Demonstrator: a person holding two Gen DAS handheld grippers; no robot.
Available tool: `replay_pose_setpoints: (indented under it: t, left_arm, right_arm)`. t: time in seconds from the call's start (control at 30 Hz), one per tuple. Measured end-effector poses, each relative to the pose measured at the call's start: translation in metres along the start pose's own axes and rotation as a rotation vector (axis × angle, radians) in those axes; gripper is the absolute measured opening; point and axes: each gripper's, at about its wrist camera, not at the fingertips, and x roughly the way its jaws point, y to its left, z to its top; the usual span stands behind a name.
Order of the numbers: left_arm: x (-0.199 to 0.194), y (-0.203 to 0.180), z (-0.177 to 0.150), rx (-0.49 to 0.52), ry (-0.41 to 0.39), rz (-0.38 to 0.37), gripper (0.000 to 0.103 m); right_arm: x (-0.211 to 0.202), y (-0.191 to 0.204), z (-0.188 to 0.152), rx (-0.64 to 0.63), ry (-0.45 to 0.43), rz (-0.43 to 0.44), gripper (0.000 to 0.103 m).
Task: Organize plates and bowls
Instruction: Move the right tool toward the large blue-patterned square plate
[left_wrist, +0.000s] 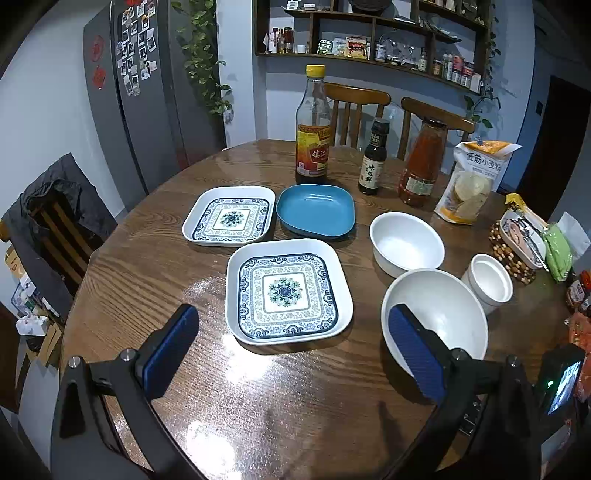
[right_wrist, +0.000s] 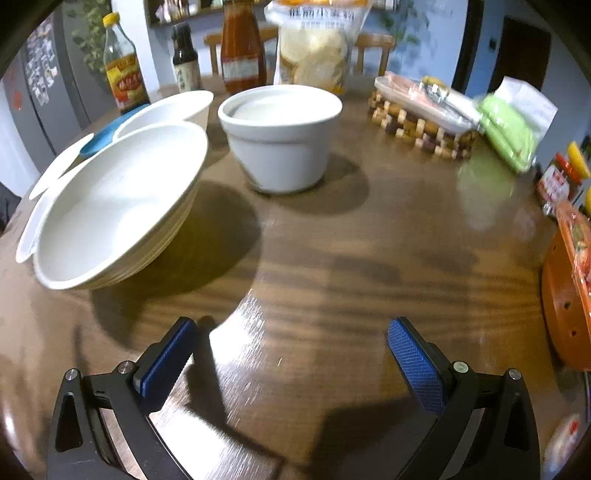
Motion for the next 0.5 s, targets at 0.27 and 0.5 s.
replay_pose_setpoints:
  t: [0.27, 0.5]
  left_arm:
    - [-0.011, 0.014, 0.008, 0.017, 0.024, -0.005, 0.103]
    - [-0.017, 0.027, 0.01, 0.041, 0.044, -0.006, 0.103]
  right_arm:
    - [-0.106, 0.033, 0.026, -0.091, -0.165, 0.109, 0.103]
    - [-0.115, 0.077, 0.038, -0.13, -0.153, 0.146, 0.103]
